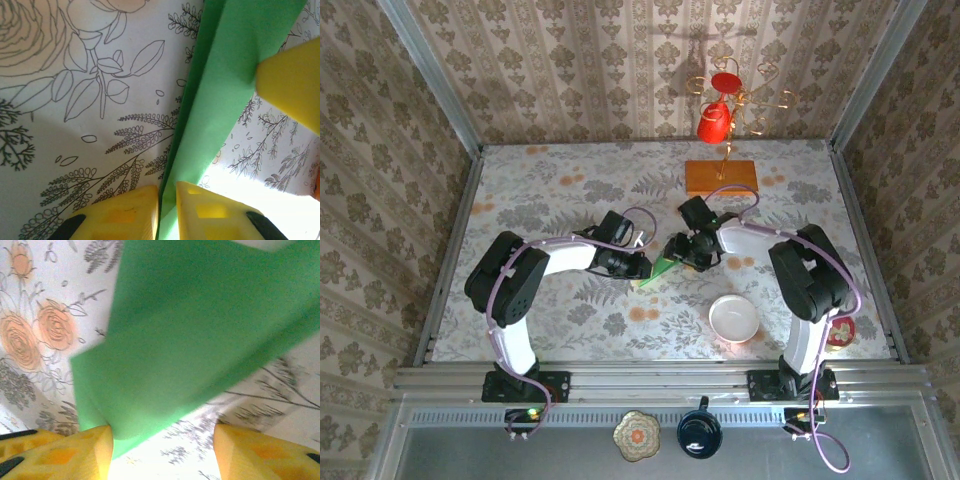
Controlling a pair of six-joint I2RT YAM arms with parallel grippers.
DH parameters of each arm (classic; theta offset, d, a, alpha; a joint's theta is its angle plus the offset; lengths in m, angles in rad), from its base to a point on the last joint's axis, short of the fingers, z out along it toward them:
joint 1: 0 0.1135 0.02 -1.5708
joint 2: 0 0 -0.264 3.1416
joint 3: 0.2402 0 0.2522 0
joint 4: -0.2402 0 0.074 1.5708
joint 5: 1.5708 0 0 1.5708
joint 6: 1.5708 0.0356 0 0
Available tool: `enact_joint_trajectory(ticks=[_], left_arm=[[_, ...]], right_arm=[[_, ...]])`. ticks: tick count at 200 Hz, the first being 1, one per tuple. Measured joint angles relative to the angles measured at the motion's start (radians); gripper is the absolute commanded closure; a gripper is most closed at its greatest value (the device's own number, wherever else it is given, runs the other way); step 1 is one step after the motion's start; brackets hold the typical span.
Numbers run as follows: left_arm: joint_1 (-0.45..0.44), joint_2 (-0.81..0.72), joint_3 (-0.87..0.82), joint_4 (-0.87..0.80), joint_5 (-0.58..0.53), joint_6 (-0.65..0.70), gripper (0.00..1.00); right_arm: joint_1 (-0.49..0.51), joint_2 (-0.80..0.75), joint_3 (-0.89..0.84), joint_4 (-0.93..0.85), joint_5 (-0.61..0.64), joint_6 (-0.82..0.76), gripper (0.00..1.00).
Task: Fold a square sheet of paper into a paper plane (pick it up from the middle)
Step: Fold the wing for the fifth time at the center of the table.
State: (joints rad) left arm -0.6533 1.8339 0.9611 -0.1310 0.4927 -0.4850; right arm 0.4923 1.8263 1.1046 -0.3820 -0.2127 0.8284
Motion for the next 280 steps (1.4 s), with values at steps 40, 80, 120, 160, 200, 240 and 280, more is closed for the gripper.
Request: enact_joint_trajectory(ticks=[40,80,120,160,200,240,280], left_arm=[[0.000,0.002,0.004,-0.005,0.000,0.000,0.80],[0.000,0.002,0.004,-0.007,0.000,0.000,0.80],[0.000,0.003,0.006,-0.009,0.000,0.000,0.80],[0.000,0.004,0.008,-0.011,0.000,0.000,0.80],[0.000,0.005,0.008,-0.012,0.000,0.000,0.82],[0.002,0.009,0.012,-0.019,0.000,0.000,0.82],[0.003,0.012,0.018,-0.027,0.000,0.000,0.83]], right_arm=[[-0.005,-0.128,-0.093,0.052,-0.025,-0.018,0.49],[0.023,-0.144,-0.102,0.172,-0.104,-0.024,0.63],[0.037,-0.055,-0.046,0.220,-0.141,-0.022,0.71],[0.036,0.016,-0.018,0.220,-0.137,-0.021,0.74],[0.029,0.038,-0.017,0.209,-0.117,-0.022,0.74],[0.023,0.055,-0.017,0.195,-0.109,-0.022,0.76],[0.023,0.055,-0.017,0.194,-0.106,-0.022,0.76]])
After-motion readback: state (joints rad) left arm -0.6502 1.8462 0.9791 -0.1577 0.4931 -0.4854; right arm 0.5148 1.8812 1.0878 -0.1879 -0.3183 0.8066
